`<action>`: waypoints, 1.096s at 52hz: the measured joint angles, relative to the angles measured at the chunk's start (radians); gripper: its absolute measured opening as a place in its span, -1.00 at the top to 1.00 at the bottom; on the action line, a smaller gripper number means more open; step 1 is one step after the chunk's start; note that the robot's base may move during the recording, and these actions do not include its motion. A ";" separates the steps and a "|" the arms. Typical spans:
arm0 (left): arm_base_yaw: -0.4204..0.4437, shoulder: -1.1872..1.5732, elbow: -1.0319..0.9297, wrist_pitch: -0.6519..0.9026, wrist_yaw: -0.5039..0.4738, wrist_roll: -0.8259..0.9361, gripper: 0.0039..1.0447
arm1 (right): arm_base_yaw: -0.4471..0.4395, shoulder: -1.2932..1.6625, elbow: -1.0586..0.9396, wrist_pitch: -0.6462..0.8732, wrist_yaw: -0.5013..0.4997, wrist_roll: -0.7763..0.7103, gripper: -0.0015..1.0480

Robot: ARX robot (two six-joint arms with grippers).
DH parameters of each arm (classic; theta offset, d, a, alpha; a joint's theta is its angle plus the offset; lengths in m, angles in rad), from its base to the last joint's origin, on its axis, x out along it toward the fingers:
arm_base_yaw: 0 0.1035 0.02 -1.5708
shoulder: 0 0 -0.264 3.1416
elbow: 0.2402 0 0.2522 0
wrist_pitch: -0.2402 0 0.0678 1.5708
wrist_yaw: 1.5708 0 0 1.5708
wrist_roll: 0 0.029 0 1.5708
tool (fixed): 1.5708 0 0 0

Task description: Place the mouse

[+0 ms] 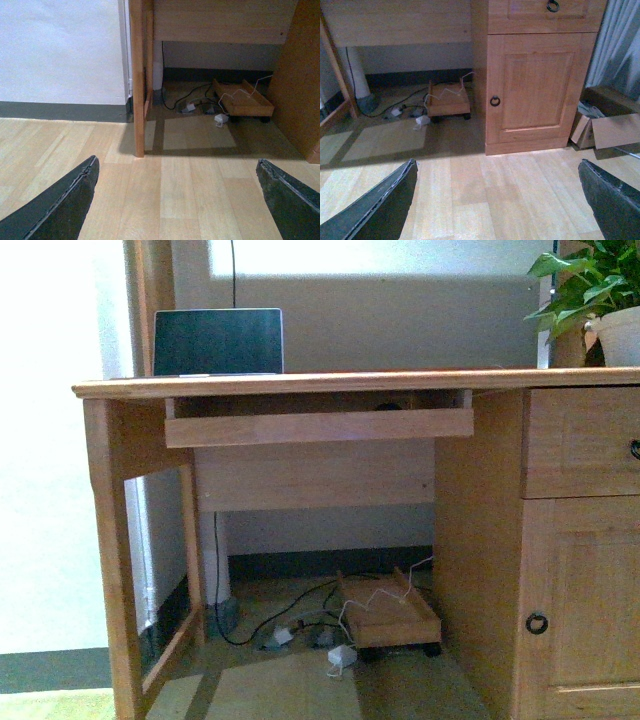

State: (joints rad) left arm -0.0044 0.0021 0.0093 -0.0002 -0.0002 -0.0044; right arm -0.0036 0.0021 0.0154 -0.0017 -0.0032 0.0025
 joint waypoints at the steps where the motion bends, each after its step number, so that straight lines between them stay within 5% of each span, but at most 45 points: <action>1: 0.000 0.000 0.000 0.000 0.000 0.000 -0.86 | 0.000 0.000 0.000 0.000 0.000 0.000 -0.86; 57: 0.000 0.000 0.000 0.000 0.000 0.000 -0.86 | 0.000 0.000 0.000 0.000 0.000 0.000 -0.86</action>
State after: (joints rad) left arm -0.0040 0.0017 0.0093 -0.0002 -0.0002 -0.0048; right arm -0.0036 0.0021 0.0154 -0.0017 -0.0032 0.0025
